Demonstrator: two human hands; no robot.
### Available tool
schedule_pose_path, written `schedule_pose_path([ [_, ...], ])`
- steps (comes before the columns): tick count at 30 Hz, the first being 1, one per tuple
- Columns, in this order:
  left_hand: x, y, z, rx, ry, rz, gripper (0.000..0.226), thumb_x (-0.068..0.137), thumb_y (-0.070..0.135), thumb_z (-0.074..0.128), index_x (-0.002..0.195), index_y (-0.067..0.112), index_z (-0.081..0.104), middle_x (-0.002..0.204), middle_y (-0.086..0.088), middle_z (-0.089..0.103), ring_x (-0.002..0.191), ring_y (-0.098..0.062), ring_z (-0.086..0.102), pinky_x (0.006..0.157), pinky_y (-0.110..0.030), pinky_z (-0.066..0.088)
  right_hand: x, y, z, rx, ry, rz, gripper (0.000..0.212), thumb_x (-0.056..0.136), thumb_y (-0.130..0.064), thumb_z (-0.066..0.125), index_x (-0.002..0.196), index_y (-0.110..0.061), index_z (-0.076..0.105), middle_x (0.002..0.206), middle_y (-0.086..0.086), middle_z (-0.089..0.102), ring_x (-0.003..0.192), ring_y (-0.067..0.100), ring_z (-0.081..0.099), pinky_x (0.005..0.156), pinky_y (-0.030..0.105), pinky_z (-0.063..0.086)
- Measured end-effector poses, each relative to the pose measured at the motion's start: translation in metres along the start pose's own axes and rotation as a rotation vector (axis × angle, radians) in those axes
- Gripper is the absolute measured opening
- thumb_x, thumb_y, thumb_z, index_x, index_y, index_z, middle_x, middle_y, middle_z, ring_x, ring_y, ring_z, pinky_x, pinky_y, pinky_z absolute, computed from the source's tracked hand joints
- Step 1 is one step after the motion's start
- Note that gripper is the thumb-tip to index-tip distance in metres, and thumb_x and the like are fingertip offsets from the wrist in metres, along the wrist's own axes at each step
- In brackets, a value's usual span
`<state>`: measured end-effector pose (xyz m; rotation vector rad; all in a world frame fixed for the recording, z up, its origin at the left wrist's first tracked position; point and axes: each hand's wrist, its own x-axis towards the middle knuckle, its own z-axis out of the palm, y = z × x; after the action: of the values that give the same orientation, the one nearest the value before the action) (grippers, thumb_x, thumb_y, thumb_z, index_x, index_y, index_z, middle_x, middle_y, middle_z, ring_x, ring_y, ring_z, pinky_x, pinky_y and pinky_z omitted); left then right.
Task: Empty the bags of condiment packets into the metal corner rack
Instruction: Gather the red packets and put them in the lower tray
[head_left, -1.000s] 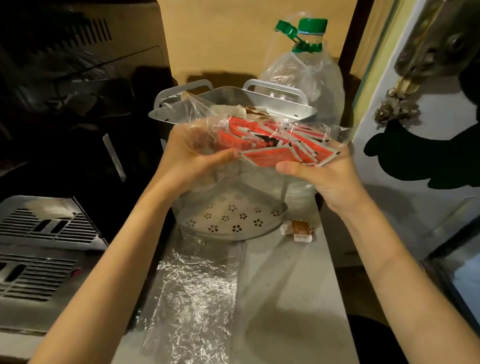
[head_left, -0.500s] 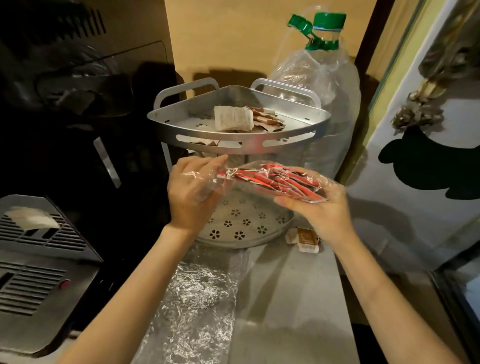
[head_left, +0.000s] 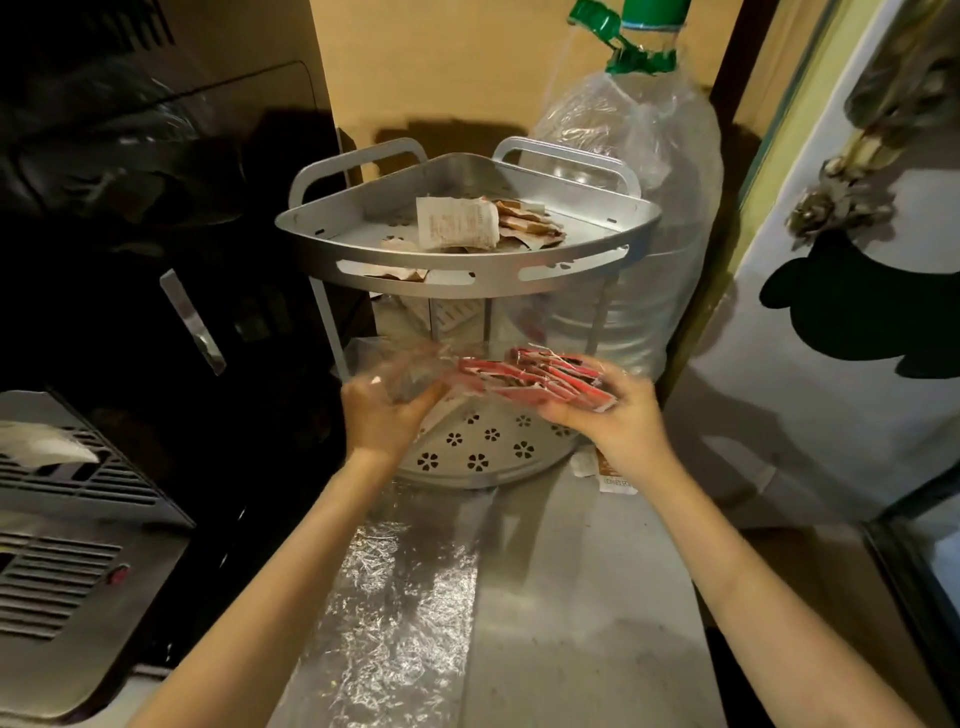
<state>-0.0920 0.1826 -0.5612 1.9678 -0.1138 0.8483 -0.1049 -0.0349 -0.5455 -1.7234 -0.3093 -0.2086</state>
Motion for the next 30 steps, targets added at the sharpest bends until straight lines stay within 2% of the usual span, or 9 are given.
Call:
schedule_pose_path([
  [3, 0.008, -0.01, -0.004, -0.2, -0.2, -0.184, 0.006, 0.074, 0.017, 0.07, 0.076, 0.019, 0.065, 0.059, 0.016, 0.066, 0.051, 0.003, 0.053, 0.056, -0.01, 0.042, 0.015, 0.01, 0.004, 0.036, -0.027, 0.106, 0.047, 0.064, 0.0, 0.078, 0.109, -0.007, 0.064, 0.088, -0.006, 0.07, 0.071, -0.012, 0.064, 0.066, 0.007, 0.05],
  [5, 0.012, -0.016, -0.004, -0.229, -0.273, -0.27, 0.012, 0.08, 0.003, 0.064, 0.077, 0.015, 0.066, 0.06, 0.026, 0.066, 0.061, 0.009, 0.06, 0.063, -0.005, 0.046, 0.025, 0.017, 0.004, 0.036, -0.063, 0.175, 0.041, 0.069, -0.003, 0.075, 0.109, -0.008, 0.065, 0.09, -0.002, 0.069, 0.07, -0.012, 0.064, 0.063, 0.007, 0.05],
  [8, 0.014, -0.026, -0.001, -0.174, -0.319, -0.453, 0.009, 0.079, 0.023, 0.067, 0.075, 0.03, 0.064, 0.061, 0.023, 0.064, 0.06, 0.014, 0.059, 0.061, -0.001, 0.045, 0.036, 0.03, 0.005, 0.073, -0.084, 0.277, 0.031, 0.075, -0.004, 0.071, 0.105, -0.006, 0.066, 0.09, -0.001, 0.07, 0.073, -0.003, 0.068, 0.07, 0.016, 0.057],
  [10, 0.015, -0.03, 0.0, -0.249, -0.307, -0.516, 0.009, 0.08, 0.022, 0.065, 0.073, 0.027, 0.064, 0.053, 0.023, 0.065, 0.058, 0.014, 0.06, 0.056, -0.002, 0.045, 0.042, 0.035, 0.007, 0.076, -0.077, 0.312, 0.027, 0.074, -0.008, 0.073, 0.1, -0.009, 0.068, 0.09, -0.003, 0.071, 0.075, -0.002, 0.069, 0.069, 0.014, 0.055],
  [12, 0.018, -0.028, 0.002, -0.375, -0.254, -0.583, 0.018, 0.086, 0.0, 0.055, 0.076, 0.013, 0.063, 0.05, 0.02, 0.065, 0.055, 0.009, 0.062, 0.054, -0.004, 0.046, 0.046, 0.034, 0.008, 0.104, -0.053, 0.334, 0.022, 0.075, -0.009, 0.072, 0.095, -0.013, 0.069, 0.088, -0.005, 0.071, 0.073, -0.003, 0.069, 0.063, 0.01, 0.052],
  [17, 0.03, -0.023, 0.003, -0.37, -0.217, -0.564, 0.011, 0.077, 0.002, 0.067, 0.087, 0.006, 0.067, 0.053, 0.021, 0.066, 0.057, 0.009, 0.063, 0.058, -0.005, 0.047, 0.057, 0.027, 0.005, 0.101, -0.045, 0.349, 0.015, 0.079, -0.011, 0.069, 0.09, -0.02, 0.07, 0.074, -0.016, 0.071, 0.067, -0.007, 0.067, 0.059, 0.008, 0.051],
  [21, 0.04, -0.026, -0.001, -0.278, -0.262, -0.551, 0.007, 0.08, 0.021, 0.068, 0.083, 0.027, 0.066, 0.081, 0.013, 0.067, 0.075, 0.0, 0.063, 0.077, -0.018, 0.049, 0.068, 0.023, -0.002, 0.192, 0.023, 0.358, 0.013, 0.077, -0.009, 0.069, 0.081, -0.021, 0.071, 0.067, -0.017, 0.073, 0.069, -0.003, 0.068, 0.065, 0.011, 0.053],
  [25, 0.041, -0.019, 0.002, -0.378, -0.15, -0.638, 0.007, 0.08, 0.012, 0.067, 0.086, 0.008, 0.068, 0.073, 0.01, 0.068, 0.057, 0.004, 0.065, 0.054, -0.008, 0.049, 0.068, 0.022, 0.002, 0.247, 0.02, 0.366, 0.013, 0.075, -0.01, 0.069, 0.077, -0.022, 0.071, 0.069, -0.013, 0.074, 0.07, 0.002, 0.07, 0.066, 0.014, 0.055],
  [30, 0.04, -0.018, 0.002, -0.366, -0.178, -0.607, 0.008, 0.073, 0.01, 0.073, 0.074, 0.016, 0.067, 0.056, 0.015, 0.069, 0.056, 0.006, 0.064, 0.053, -0.008, 0.048, 0.066, 0.029, 0.003, 0.242, 0.008, 0.361, 0.015, 0.076, -0.007, 0.069, 0.086, -0.017, 0.072, 0.076, -0.008, 0.074, 0.073, 0.005, 0.071, 0.069, 0.015, 0.056],
])
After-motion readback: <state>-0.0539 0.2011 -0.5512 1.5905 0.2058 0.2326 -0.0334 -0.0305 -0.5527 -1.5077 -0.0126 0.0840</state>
